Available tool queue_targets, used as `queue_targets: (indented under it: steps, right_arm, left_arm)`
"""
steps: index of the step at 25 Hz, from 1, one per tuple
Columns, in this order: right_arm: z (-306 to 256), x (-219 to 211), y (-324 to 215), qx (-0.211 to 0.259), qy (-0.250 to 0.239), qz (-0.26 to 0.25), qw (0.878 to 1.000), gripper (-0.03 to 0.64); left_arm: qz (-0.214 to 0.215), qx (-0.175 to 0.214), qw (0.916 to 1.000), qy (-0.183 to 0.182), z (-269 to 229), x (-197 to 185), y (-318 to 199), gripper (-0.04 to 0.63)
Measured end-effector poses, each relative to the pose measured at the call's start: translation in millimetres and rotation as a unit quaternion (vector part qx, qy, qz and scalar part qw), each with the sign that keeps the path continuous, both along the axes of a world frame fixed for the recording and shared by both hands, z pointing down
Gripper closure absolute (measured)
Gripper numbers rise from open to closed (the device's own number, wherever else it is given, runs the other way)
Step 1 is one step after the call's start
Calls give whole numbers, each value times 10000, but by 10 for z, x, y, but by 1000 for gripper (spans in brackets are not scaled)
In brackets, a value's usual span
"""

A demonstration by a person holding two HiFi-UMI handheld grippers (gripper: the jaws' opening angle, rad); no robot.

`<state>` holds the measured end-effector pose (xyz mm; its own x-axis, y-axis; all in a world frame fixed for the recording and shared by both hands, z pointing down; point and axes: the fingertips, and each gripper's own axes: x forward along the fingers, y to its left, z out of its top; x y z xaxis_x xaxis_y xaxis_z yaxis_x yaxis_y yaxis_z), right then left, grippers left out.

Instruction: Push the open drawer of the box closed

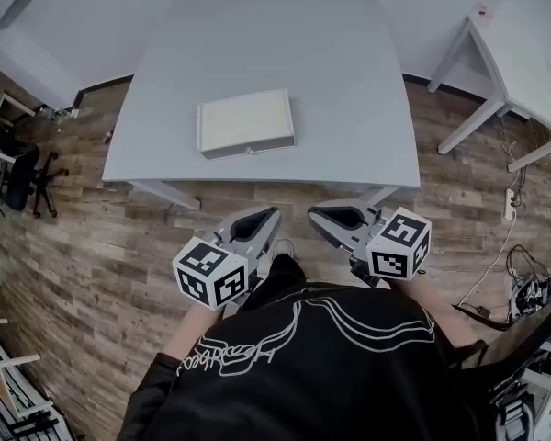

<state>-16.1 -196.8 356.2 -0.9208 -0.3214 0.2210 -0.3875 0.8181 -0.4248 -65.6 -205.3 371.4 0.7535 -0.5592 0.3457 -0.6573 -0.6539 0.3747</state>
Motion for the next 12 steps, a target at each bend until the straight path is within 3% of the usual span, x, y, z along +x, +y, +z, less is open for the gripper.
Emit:
queue_targets:
  steps: [4,12]
  right_arm:
    - [-303,81,204,186,-226,-126,9995,607]
    - [-466,198,389,385,-219,-243,9987,607]
  left_arm:
    - [392,323,9983,294,-378,210,278,588]
    - [859,592,9944,152,-578,461,461,588]
